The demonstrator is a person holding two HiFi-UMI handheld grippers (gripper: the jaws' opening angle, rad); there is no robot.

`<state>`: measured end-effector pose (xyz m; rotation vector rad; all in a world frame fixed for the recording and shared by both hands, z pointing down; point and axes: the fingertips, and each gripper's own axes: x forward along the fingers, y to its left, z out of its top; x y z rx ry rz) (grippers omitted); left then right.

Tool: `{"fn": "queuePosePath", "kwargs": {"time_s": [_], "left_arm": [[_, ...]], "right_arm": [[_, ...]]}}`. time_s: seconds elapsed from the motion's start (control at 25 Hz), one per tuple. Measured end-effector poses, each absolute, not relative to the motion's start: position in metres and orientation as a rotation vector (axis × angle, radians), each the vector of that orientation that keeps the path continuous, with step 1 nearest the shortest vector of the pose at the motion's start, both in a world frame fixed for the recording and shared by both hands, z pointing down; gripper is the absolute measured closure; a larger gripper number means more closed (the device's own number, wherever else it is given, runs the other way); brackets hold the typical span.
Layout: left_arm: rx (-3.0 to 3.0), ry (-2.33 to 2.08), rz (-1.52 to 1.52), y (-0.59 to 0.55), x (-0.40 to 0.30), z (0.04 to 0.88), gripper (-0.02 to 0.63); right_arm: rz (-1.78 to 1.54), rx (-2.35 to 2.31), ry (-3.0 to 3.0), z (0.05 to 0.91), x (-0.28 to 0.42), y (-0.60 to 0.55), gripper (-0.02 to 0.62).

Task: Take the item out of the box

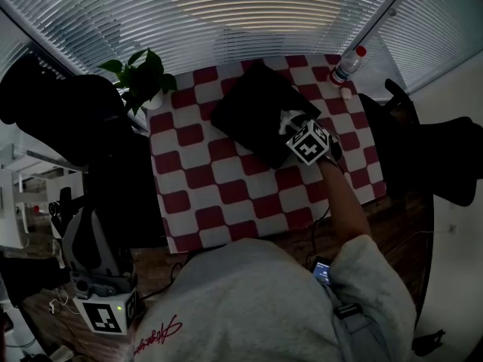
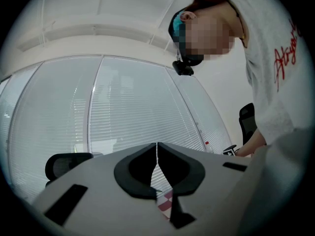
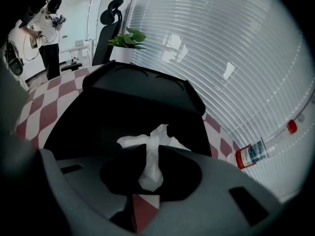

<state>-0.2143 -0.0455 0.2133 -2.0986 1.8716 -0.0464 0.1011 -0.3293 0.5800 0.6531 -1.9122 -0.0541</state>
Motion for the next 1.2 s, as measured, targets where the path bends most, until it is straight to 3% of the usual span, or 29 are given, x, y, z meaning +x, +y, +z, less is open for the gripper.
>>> {"fn": "queuePosePath", "kwargs": {"time_s": [1.2], "left_arm": [[-2.099,1.867,-0.047,-0.041,-0.213,0.213,0.586]], "right_arm": [[-0.073,0.780,-2.023,0.551,0.097,-0.328,0.538]]}}
